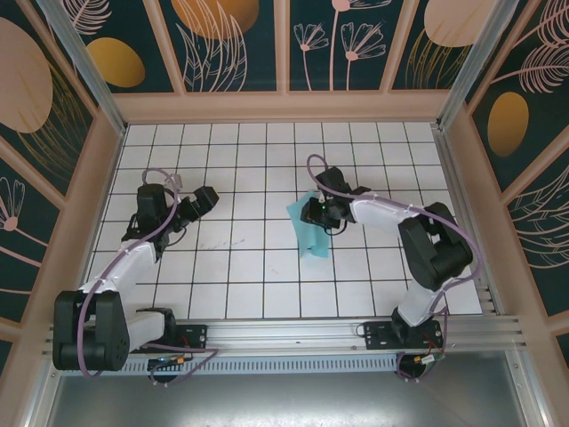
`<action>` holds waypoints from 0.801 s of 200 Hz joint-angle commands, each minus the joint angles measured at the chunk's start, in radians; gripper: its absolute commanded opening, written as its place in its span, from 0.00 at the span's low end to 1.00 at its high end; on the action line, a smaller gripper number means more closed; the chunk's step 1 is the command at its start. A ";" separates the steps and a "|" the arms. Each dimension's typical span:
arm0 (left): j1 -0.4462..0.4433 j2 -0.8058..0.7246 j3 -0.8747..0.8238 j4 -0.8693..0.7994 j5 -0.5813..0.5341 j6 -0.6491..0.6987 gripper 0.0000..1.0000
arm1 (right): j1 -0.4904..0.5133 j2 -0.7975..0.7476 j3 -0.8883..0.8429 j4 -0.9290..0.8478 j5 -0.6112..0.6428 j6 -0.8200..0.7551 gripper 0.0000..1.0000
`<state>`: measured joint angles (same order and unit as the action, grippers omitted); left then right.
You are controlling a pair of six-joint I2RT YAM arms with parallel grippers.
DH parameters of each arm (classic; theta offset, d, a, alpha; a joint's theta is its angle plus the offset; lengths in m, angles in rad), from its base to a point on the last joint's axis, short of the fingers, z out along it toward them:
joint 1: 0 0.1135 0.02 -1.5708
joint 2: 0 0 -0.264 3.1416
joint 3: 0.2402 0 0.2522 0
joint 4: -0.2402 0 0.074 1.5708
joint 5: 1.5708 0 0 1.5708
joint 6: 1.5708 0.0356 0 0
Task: Fold a paper plane with a square sheet of paper (pick it up from the middle)
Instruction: Fold the square sheet of paper in half at the center of the table.
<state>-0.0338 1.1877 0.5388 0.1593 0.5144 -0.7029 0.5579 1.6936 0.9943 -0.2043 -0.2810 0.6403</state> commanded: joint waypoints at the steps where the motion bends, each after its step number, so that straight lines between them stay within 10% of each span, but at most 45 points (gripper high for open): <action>1: -0.017 -0.005 -0.035 0.090 0.108 -0.067 0.98 | 0.001 -0.074 -0.060 0.308 -0.238 0.123 0.36; 103: -0.326 0.165 -0.076 0.490 0.125 -0.396 0.98 | -0.067 0.013 -0.235 0.796 -0.477 0.439 0.38; 160: -0.388 0.317 -0.072 0.683 0.139 -0.609 0.73 | -0.067 0.052 -0.282 0.946 -0.501 0.539 0.38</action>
<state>-0.4118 1.4578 0.4728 0.6918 0.6289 -1.1851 0.4923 1.7206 0.7361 0.6083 -0.7433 1.1149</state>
